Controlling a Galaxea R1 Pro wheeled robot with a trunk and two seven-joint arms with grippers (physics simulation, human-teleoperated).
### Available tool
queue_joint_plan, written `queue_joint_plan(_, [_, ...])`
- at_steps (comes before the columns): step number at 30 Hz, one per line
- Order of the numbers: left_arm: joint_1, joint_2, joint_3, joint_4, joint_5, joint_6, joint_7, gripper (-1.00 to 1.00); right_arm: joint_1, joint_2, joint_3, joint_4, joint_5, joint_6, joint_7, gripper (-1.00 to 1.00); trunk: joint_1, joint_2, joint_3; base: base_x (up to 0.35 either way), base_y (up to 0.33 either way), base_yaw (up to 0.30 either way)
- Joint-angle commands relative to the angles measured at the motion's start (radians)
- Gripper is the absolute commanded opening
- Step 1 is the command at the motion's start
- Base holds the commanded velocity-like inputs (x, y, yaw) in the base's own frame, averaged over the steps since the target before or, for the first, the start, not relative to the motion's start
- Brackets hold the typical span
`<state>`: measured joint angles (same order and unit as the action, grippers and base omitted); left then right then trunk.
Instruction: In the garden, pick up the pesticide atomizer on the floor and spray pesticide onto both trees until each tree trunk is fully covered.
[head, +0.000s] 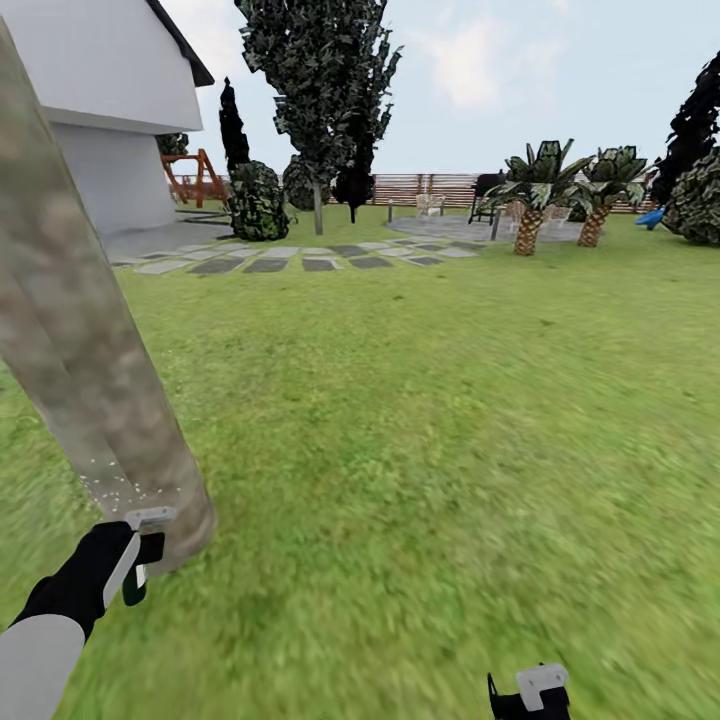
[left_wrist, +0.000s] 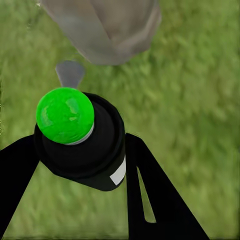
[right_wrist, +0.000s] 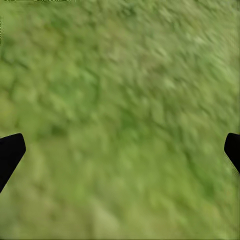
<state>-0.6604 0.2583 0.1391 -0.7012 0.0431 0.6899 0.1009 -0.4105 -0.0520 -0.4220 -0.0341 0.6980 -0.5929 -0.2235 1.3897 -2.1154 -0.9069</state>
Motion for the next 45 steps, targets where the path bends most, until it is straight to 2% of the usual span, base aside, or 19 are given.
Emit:
queue_joint_plan(1, [-0.001,0.0,0.001,-0.001,0.004,0.005,0.005,-1.0,-0.001,0.0,-0.004,0.002,0.011,-0.002,-0.007,1.0,0.0,0.0,-0.001,0.0,-0.274,0.273])
queue_joint_plan(14, [-0.001,0.001,0.001,0.0,0.004,0.005,0.005,-1.0,-0.001,0.0,-0.004,0.002,0.011,-0.002,-0.006,1.0,0.0,0.0,-0.001,0.036,-0.274,0.277])
queue_joint_plan(32, [-0.001,0.002,0.001,0.0,0.004,0.005,0.005,-1.0,-0.001,0.0,-0.004,0.002,0.011,-0.002,-0.005,1.0,0.0,0.0,-0.001,0.189,-0.235,0.017])
queue_joint_plan(45, [-0.001,0.001,0.001,0.0,0.004,0.005,0.005,-1.0,-0.001,0.0,-0.004,0.002,0.011,-0.002,-0.005,1.0,0.0,0.0,-0.001,0.196,-0.231,0.255])
